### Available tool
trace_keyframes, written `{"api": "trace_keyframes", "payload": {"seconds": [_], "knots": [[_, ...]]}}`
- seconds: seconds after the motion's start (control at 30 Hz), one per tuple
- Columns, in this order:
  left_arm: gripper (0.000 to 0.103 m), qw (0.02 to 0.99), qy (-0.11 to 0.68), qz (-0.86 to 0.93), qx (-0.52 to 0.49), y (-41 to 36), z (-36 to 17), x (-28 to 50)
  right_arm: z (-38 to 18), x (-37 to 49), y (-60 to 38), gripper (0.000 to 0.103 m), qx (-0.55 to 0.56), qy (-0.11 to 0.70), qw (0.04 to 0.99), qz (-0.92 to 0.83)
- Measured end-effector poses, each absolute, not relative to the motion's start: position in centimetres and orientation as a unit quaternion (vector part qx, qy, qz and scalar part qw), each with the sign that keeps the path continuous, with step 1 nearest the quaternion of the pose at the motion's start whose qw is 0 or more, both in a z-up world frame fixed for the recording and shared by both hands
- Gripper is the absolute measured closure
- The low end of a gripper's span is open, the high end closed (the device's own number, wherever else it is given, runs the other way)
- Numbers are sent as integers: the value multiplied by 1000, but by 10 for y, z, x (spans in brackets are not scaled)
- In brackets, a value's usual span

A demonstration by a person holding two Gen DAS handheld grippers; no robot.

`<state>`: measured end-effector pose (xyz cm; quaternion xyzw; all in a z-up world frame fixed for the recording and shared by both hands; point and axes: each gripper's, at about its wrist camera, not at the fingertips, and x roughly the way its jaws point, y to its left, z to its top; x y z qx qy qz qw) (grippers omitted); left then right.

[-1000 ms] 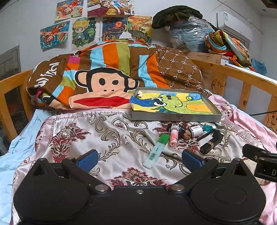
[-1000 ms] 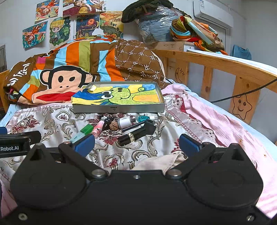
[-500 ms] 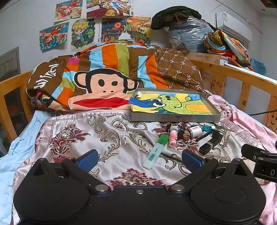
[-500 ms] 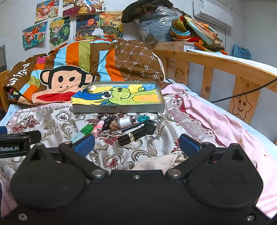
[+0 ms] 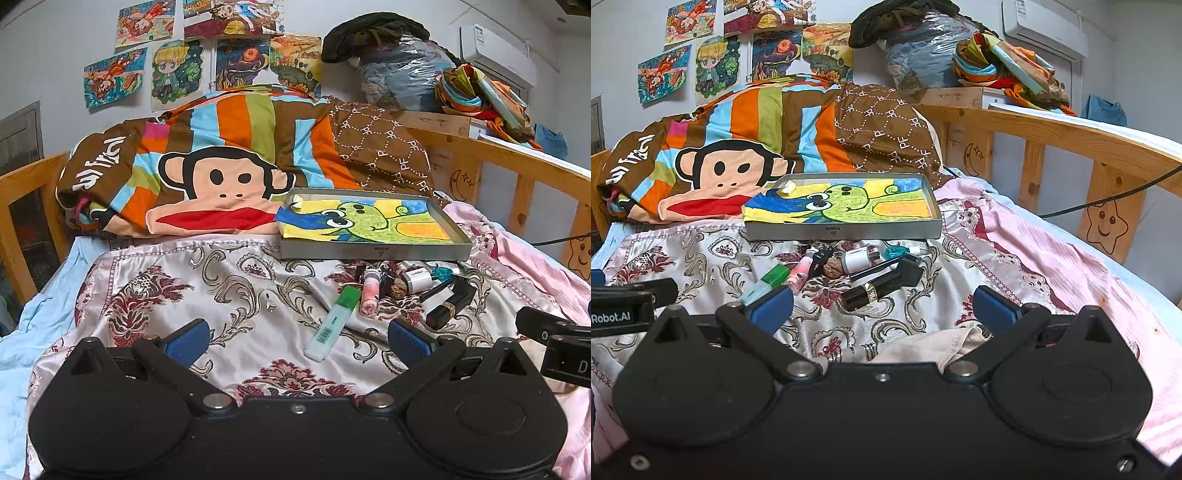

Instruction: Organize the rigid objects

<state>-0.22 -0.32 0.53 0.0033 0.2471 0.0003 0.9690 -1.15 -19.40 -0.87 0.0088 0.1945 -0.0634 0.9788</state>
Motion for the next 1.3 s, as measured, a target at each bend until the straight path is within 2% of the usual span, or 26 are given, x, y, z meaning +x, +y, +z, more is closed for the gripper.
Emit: {"api": "trace_keyframes", "payload": {"seconds": [0.97, 1.3], "knots": [[1, 971, 240, -9, 19, -5, 5, -1, -10, -10, -190, 0, 0, 198, 978, -64], [1, 965, 257, -27, 40, -5, -10, 24, -5, 2, -193, 0, 16, 211, 976, -49]]}}
